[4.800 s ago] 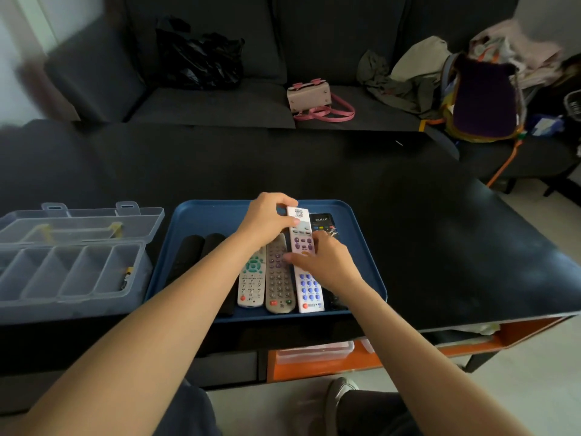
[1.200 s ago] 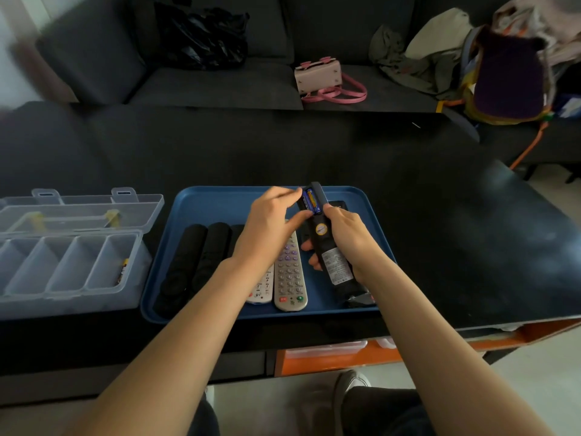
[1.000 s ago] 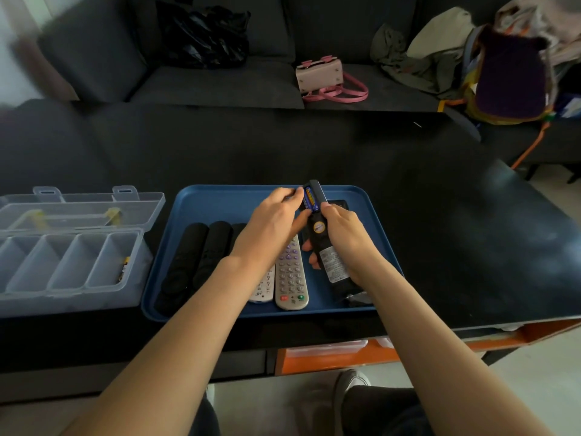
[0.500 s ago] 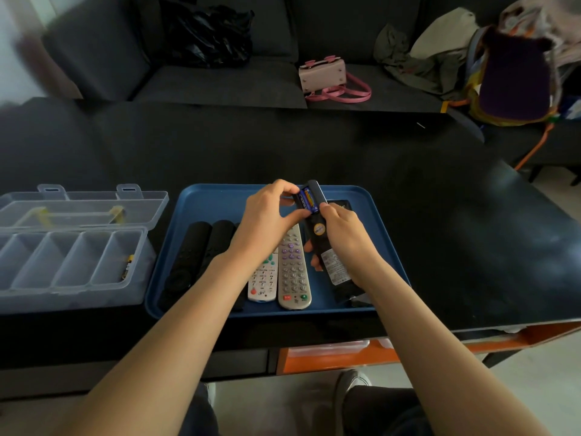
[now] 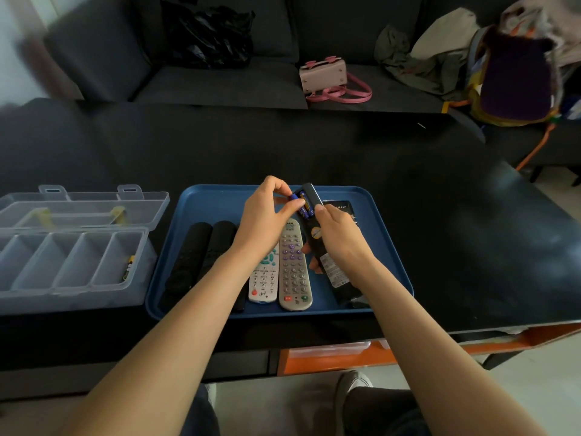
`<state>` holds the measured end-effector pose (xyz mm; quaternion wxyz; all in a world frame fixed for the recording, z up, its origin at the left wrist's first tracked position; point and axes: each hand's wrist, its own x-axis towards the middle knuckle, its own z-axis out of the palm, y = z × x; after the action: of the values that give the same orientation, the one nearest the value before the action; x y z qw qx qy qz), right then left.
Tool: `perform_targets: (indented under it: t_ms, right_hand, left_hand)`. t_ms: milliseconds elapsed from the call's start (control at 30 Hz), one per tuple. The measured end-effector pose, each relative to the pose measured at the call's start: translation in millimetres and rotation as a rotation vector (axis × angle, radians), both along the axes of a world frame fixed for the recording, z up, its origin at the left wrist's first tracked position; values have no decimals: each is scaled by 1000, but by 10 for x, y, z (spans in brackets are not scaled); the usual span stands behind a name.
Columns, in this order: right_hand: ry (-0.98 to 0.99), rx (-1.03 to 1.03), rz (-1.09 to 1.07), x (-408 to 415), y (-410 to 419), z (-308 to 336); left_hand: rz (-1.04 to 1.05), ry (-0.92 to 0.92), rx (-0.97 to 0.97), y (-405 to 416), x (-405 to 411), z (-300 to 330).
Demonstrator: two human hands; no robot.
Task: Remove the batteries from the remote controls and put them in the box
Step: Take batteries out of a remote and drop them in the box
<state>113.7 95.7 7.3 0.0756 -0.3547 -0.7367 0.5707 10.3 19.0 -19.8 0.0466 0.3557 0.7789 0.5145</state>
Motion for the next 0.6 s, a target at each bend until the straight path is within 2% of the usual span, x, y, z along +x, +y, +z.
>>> perform_targets:
  t_ms: [200, 433, 600]
  right_hand:
    - [17, -16, 13, -23, -20, -29]
    - [31, -84, -4, -2, 1, -25]
    - [57, -139, -29, -10, 29, -29]
  left_hand:
    - [64, 145, 55, 28, 22, -30]
    - [113, 157, 172, 26, 110, -1]
    - [73, -7, 265, 15, 126, 81]
